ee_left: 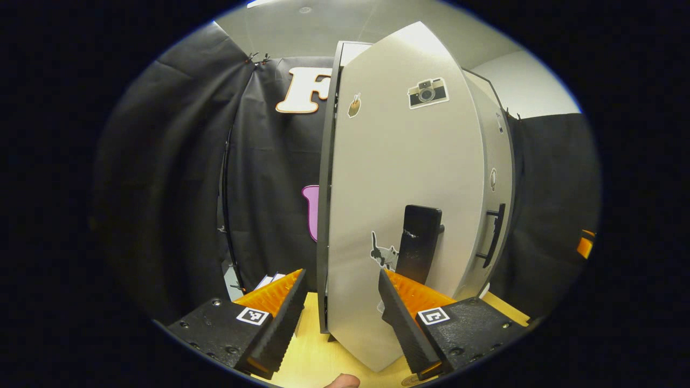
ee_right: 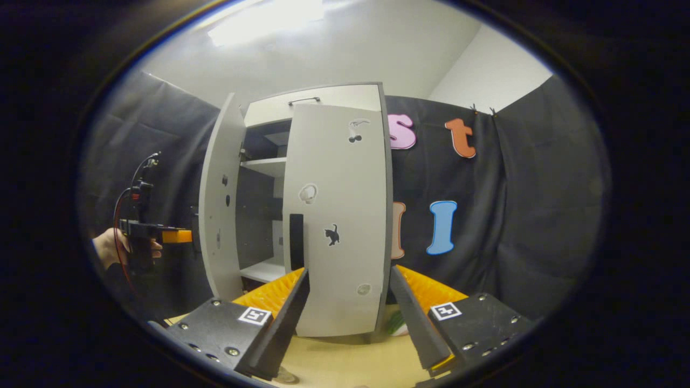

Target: Grasp the bottle in the cabinet with the left hand and place it on the coaster, then close the right door with the right hand and the left door with the left hand.

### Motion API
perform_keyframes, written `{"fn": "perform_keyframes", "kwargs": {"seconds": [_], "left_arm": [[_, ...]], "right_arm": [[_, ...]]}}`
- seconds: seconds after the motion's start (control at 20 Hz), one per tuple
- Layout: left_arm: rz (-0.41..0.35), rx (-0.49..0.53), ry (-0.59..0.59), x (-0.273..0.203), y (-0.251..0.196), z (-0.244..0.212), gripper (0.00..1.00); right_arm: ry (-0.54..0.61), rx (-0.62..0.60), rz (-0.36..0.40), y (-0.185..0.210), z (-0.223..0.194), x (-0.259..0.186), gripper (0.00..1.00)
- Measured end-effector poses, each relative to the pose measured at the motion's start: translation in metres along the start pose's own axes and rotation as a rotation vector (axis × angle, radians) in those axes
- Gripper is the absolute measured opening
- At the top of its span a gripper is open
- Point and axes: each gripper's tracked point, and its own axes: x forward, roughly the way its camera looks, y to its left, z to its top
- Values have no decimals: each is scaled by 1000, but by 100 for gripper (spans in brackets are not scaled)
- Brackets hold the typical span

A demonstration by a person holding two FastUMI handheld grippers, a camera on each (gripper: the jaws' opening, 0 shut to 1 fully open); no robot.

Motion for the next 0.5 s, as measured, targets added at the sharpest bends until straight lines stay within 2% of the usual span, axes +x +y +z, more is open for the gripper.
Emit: {"fn": "perform_keyframes", "kwargs": {"seconds": [0.05, 0.1, 0.25, 0.5], "left_arm": [[-2, 0, 1, 1, -3, 1, 82], [-5, 0, 3, 2, -6, -1, 85], [-15, -2, 6, 5, -15, -2, 83], [-23, 33, 12, 5, -26, -2, 86]], "right_arm": [[9, 4, -7, -2, -2, 0, 92], [17, 11, -12, -4, -6, -2, 92], [22, 24, -22, -9, -8, -7, 92], [30, 11, -19, -10, -10, -15, 92]]}}
